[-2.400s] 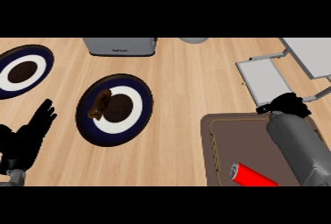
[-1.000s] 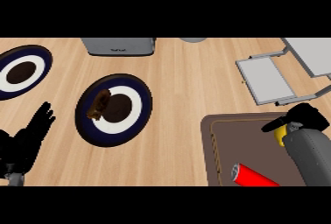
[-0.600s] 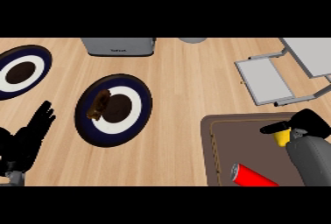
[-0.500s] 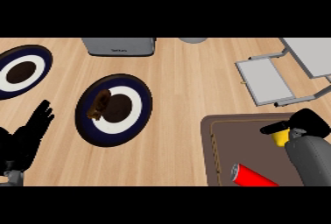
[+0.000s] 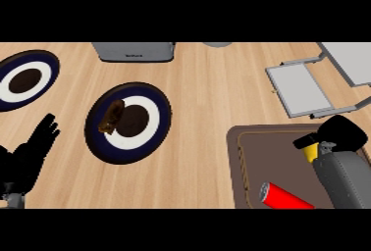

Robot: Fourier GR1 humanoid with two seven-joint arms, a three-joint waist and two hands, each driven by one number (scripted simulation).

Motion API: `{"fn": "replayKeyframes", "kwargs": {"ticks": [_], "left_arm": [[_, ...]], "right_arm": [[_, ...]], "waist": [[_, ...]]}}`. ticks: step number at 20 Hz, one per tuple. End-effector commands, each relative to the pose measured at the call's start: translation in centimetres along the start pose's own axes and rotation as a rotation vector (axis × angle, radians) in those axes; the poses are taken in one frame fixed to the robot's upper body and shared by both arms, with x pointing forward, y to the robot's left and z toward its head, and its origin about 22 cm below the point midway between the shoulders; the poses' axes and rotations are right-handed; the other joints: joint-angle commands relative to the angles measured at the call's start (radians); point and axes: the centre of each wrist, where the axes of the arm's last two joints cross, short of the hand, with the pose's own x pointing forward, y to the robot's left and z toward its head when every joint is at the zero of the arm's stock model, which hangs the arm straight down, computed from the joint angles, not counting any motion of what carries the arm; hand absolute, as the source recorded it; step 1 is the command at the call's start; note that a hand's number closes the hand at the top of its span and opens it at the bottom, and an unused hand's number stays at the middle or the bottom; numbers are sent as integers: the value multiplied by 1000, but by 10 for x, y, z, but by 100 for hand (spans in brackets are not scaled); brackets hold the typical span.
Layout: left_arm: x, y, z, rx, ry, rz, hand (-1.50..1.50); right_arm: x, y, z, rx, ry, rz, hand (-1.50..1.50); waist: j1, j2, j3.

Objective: Pick the lemon from the tray and place it in the tiered shelf

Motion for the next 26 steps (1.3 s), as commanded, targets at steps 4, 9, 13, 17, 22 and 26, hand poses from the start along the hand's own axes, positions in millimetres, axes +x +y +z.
{"fn": "replayKeyframes", "kwargs": {"ticks": [4,9,13,17,22,26], "left_arm": [[22,-17,-16,-57,-40,-13,0],[13,-19,-12,-54,-22,-6,0],[11,-17,-18,-34,-22,-1,0],[14,-20,-12,-47,-18,-10,0],[2,-11,-9,-21,-3,-12,0],[-1,-16,-7,-20,-5,3,0]], "right_arm": [[103,-81,50,-31,8,-254,150],[134,-114,62,-120,0,-370,150],[150,-152,91,-173,2,-480,150],[155,-186,111,-203,-7,-643,150],[151,-227,141,-292,-28,-827,150],[157,-240,161,-366,-16,-811,150]], "waist": [[61,25,6],[69,24,5],[43,19,3],[41,12,4],[23,4,2],[18,5,2]]}}
